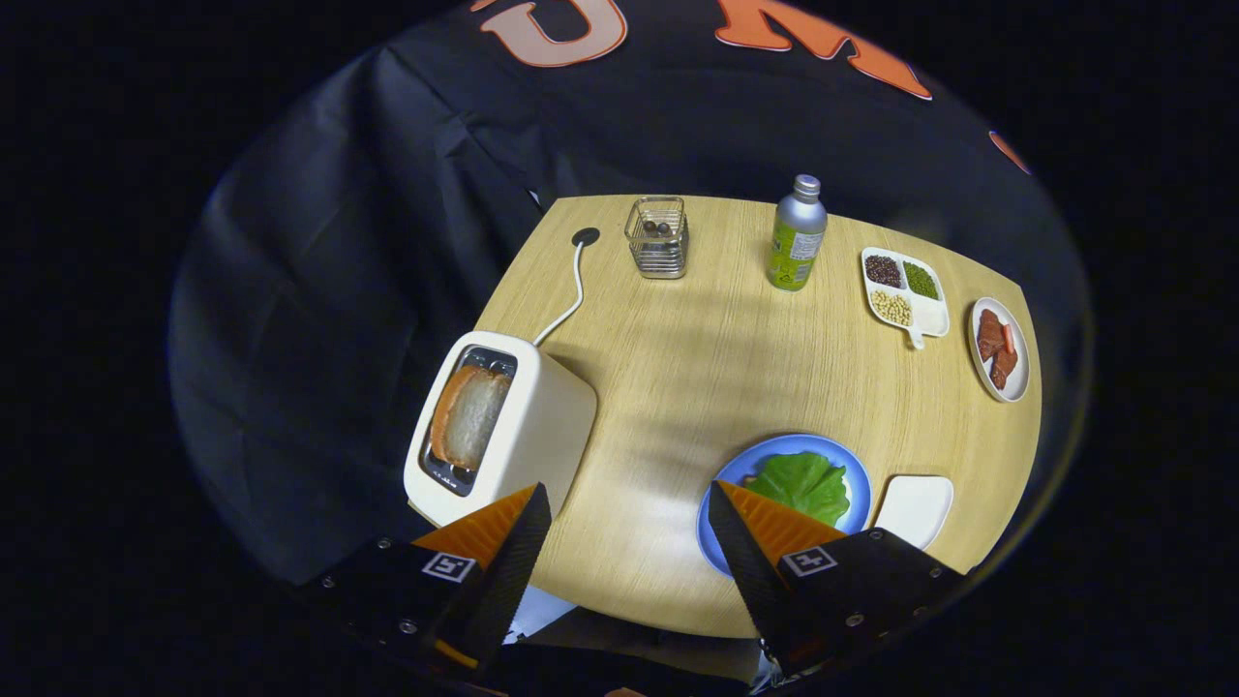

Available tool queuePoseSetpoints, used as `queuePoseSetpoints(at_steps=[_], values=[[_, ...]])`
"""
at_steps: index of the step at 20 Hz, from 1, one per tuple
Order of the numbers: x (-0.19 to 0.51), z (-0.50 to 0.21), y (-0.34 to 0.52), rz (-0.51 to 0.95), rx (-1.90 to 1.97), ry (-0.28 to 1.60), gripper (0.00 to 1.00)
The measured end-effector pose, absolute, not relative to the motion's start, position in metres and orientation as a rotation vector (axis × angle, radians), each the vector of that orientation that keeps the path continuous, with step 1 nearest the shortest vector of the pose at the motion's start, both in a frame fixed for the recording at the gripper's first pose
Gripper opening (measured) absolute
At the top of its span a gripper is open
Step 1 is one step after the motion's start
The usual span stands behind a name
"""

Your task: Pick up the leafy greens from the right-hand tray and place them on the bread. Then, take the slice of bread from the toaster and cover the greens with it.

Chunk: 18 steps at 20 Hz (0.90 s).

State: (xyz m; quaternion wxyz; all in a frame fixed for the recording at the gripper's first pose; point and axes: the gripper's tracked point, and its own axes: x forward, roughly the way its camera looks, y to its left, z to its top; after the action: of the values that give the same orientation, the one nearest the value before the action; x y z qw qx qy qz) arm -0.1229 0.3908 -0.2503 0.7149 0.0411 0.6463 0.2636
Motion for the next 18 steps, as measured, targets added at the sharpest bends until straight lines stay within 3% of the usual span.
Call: queuePoseSetpoints(at_steps=[18], values=[[-0.127,-0.235,0.521,0.655,0.132,1.570,0.95]])
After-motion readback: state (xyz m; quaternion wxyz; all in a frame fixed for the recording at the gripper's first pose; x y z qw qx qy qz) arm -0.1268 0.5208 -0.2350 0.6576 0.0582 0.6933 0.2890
